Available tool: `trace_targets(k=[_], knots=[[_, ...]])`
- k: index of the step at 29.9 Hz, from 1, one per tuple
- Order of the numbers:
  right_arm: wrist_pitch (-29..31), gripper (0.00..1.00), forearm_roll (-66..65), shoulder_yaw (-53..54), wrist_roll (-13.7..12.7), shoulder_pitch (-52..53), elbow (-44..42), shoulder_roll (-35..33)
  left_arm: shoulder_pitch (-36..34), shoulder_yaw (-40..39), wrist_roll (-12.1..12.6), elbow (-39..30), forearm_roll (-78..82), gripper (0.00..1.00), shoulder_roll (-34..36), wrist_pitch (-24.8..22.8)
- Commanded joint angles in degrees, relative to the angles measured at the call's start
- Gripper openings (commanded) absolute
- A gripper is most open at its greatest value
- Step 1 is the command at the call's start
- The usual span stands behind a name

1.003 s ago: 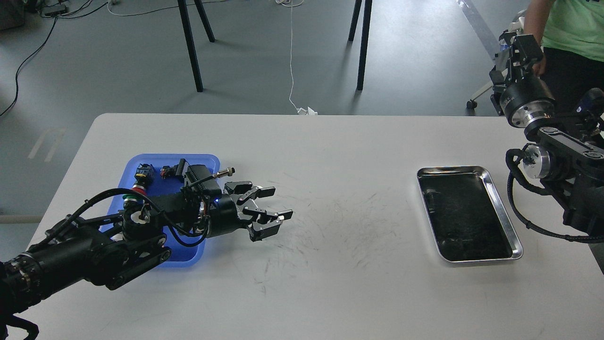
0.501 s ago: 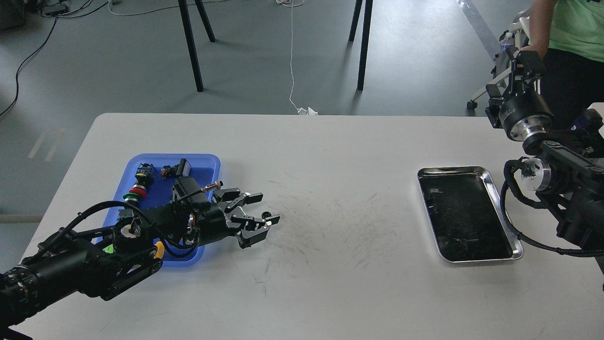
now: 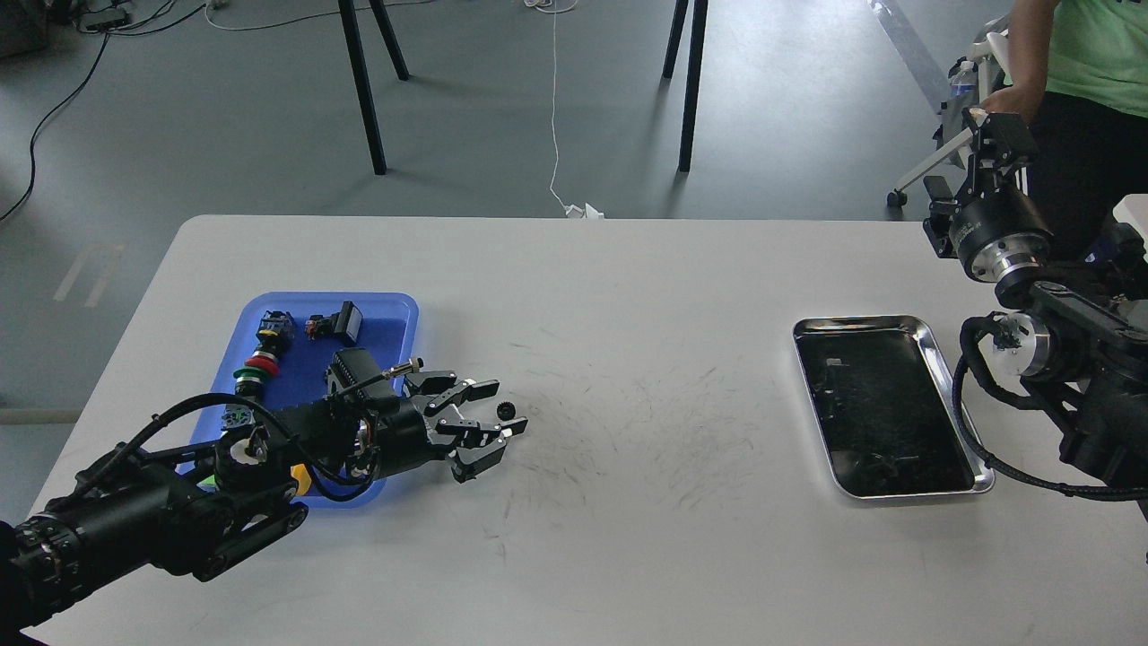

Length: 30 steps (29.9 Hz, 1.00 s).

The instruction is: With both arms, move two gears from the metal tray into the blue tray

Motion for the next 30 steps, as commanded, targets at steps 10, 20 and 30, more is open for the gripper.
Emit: trace_targets(k=[10,20,30], knots=[[0.0,0.95,0.0,-0.4,0.0,-0.1,0.0,0.0,0.6,0.7,0.0,1.2,0.0,0.52,-1.3,0.9],[0.1,0.95,0.0,-0.7,0.0,-0.1,0.1,0.0,0.6,0.8,0.0,3.4,0.0,0.4,-2.3,1.4],[0.0,0.95,-0.1,-0.7,0.0,-0.1,0.0,0.1,0.7,2.4,0.0,4.2,0.1,0.23,-2.4,2.1]])
